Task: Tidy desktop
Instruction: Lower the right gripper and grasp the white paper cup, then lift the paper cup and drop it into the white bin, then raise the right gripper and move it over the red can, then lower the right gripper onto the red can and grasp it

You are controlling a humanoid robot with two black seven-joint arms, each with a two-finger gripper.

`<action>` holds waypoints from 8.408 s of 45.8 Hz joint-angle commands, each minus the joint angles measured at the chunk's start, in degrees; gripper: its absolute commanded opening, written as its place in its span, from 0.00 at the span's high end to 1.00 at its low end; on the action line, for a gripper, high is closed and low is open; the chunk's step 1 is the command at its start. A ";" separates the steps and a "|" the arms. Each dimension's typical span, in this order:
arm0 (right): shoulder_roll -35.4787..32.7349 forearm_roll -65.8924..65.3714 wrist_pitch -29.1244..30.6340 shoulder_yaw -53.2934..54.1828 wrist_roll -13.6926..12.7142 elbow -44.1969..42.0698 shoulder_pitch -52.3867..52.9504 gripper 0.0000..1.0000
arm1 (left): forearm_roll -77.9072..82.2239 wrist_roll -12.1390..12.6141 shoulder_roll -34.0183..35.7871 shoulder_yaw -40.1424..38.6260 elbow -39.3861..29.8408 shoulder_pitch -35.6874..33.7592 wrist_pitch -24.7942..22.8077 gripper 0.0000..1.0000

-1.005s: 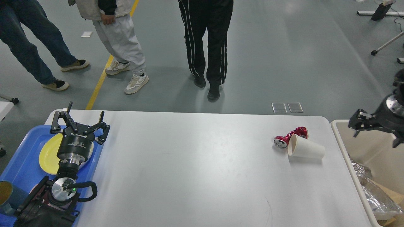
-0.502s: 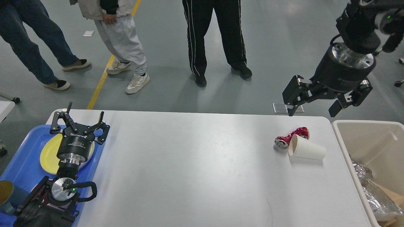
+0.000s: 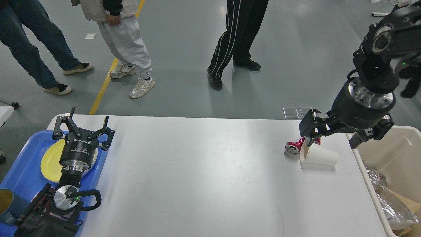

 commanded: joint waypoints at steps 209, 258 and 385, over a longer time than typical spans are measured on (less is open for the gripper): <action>-23.45 -0.23 -8.44 -16.21 6.65 -24.96 -23.93 1.00 | 0.00 0.00 0.01 0.00 0.00 0.00 -0.09 0.03; -2.72 0.73 -38.15 22.82 7.62 -87.55 -103.93 1.00 | 0.00 0.00 0.01 0.00 0.00 0.00 -0.09 0.03; -5.44 7.32 -19.61 3.48 4.72 -19.86 -24.28 0.00 | 0.00 0.00 0.09 0.00 0.00 0.00 0.00 0.03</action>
